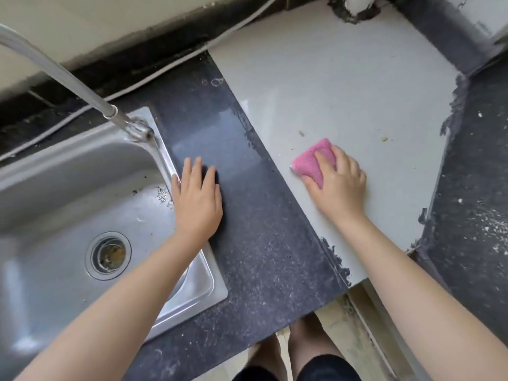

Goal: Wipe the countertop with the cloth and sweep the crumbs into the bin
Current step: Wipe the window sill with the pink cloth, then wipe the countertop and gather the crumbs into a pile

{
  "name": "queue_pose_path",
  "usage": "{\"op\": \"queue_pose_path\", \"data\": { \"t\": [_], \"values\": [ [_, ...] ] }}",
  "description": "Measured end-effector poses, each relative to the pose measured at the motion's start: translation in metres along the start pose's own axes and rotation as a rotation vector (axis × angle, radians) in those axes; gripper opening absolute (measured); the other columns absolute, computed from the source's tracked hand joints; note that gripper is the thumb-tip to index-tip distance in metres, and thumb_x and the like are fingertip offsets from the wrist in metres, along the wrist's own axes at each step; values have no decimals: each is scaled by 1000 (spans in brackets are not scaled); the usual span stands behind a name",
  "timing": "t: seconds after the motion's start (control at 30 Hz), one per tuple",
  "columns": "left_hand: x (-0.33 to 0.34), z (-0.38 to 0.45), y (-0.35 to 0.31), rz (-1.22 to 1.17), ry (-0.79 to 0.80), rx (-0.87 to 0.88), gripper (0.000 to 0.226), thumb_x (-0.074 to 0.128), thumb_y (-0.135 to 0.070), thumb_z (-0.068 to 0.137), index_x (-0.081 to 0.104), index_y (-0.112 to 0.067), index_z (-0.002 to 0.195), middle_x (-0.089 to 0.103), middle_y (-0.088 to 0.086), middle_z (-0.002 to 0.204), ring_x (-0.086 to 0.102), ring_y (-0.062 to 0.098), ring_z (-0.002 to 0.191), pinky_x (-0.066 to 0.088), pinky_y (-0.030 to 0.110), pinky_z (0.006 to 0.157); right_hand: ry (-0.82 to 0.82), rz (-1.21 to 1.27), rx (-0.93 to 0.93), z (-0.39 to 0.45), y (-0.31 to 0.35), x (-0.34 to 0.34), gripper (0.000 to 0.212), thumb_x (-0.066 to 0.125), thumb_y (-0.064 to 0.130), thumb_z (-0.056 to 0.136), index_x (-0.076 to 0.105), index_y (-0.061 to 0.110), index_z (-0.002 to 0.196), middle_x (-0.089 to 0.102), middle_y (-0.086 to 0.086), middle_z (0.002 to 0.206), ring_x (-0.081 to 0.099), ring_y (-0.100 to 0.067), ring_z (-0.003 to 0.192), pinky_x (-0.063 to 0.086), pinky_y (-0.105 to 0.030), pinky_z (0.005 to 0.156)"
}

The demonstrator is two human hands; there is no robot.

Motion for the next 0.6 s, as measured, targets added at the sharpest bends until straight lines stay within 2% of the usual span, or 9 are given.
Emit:
{"op": "queue_pose_path", "data": {
  "t": [0.07,0.13,0.2,0.37,0.4,0.47,0.53,0.6],
  "values": [
    [2,-6,7,-31,62,-122,53,24,-27,88,48,2,126,38,23,140,25,39,135,18,55,106,-85,88,-2,-2,-5,2,52,45,39,73,66,4,105,60,-24,114,56,-48,94,46,-52,76],
    [4,-8,11,-70,81,-194,59,18,-30,87,40,-1,133,30,19,145,15,33,139,9,50,110,-121,168,5,-3,-5,0,50,45,35,74,67,0,102,62,-26,107,56,-49,88,47,-51,75],
    [4,-8,10,-90,47,-163,62,15,-32,87,44,3,128,37,22,141,22,37,136,15,52,108,-162,233,-11,-6,3,-5,48,46,32,76,66,-4,102,61,-28,104,55,-49,85,48,-50,76],
    [3,-9,8,-89,15,-131,50,24,-19,85,55,13,108,55,29,119,45,47,118,37,56,92,-244,273,-69,-37,29,-16,41,41,19,77,63,-7,101,60,-27,105,53,-41,89,46,-41,78],
    [2,-8,7,-89,18,-128,50,24,-19,85,55,13,107,56,29,117,47,47,116,39,55,90,-246,265,-130,-46,38,-15,40,41,17,76,63,-6,100,61,-25,106,50,-36,91,44,-39,78],
    [3,-6,7,-88,15,-118,49,25,-18,84,56,13,105,57,29,114,49,46,113,41,54,88,-219,220,-326,-65,62,-7,34,43,16,75,64,-1,96,63,-19,107,43,-28,89,47,-38,69],
    [4,-6,8,-96,14,-119,47,27,-17,83,57,13,104,58,29,113,52,47,111,42,54,88,-143,176,-495,-79,85,8,30,46,17,76,65,5,96,65,-12,108,42,-25,89,49,-36,59],
    [5,-7,8,-107,11,-119,48,27,-16,83,57,14,106,58,30,114,52,47,111,41,54,89,-115,130,-565,-79,94,20,28,49,18,77,68,10,96,67,-7,108,43,-25,91,48,-34,57]
  ]
}}
Point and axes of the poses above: each hand's wrist, its own z-axis towards the middle knuckle, its own x-axis out of the palm, y = z × x, the point moved 4 cm from there along z, towards the middle knuckle
